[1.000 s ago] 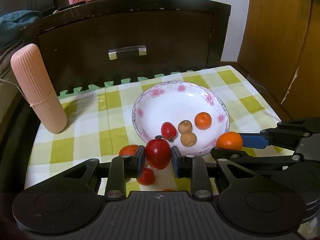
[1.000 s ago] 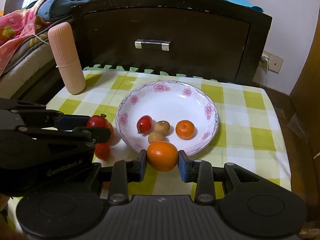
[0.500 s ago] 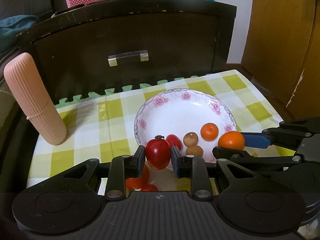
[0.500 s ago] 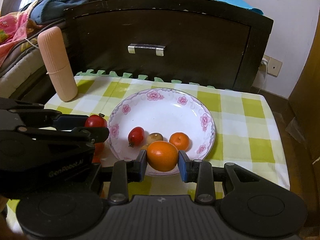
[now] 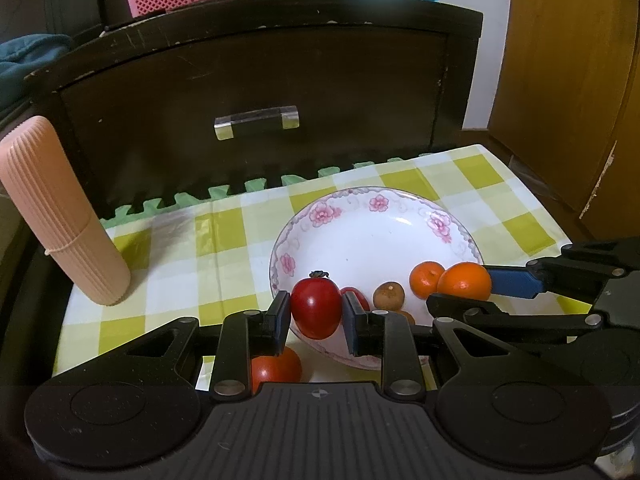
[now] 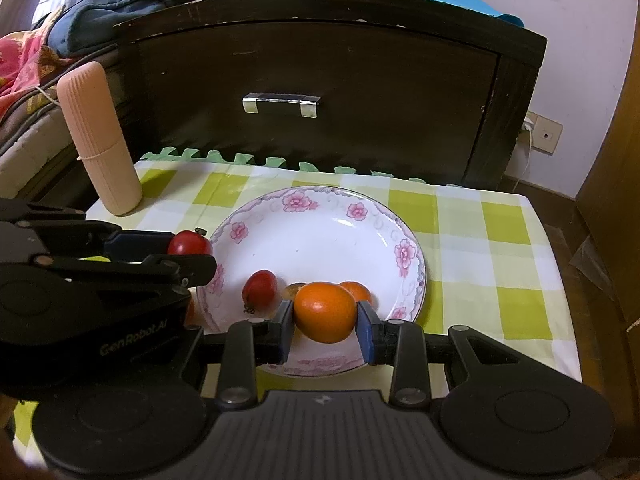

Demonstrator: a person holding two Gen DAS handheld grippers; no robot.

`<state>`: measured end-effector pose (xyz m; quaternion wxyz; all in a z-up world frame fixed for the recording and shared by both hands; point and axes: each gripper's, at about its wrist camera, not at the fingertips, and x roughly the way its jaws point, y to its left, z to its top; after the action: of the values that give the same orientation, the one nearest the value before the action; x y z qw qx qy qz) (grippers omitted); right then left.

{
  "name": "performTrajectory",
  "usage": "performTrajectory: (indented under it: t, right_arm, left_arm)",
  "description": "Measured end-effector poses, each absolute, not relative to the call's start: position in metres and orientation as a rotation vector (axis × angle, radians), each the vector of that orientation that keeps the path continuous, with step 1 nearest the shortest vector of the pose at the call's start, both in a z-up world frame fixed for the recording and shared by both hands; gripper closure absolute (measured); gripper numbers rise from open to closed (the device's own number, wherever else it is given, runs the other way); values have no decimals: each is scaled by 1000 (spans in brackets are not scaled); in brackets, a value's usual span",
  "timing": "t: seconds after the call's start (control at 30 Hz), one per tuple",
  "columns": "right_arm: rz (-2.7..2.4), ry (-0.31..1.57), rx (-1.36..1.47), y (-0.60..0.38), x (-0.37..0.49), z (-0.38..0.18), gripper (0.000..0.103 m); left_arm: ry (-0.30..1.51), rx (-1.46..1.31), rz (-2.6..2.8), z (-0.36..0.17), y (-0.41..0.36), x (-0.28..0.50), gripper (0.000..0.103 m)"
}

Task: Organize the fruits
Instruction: 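Lower into the bowl and open the right gripper while the left gripper releases the tomato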

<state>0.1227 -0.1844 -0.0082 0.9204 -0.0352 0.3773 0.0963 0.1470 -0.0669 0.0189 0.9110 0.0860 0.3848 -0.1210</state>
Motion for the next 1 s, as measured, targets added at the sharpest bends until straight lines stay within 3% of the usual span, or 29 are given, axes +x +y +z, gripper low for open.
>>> performTrajectory:
  t: [1.0]
  right_arm:
    - [195,784,-65,-186,158,-26,70]
  left_arm:
    - [823,173,-226,-1,-68,181,70]
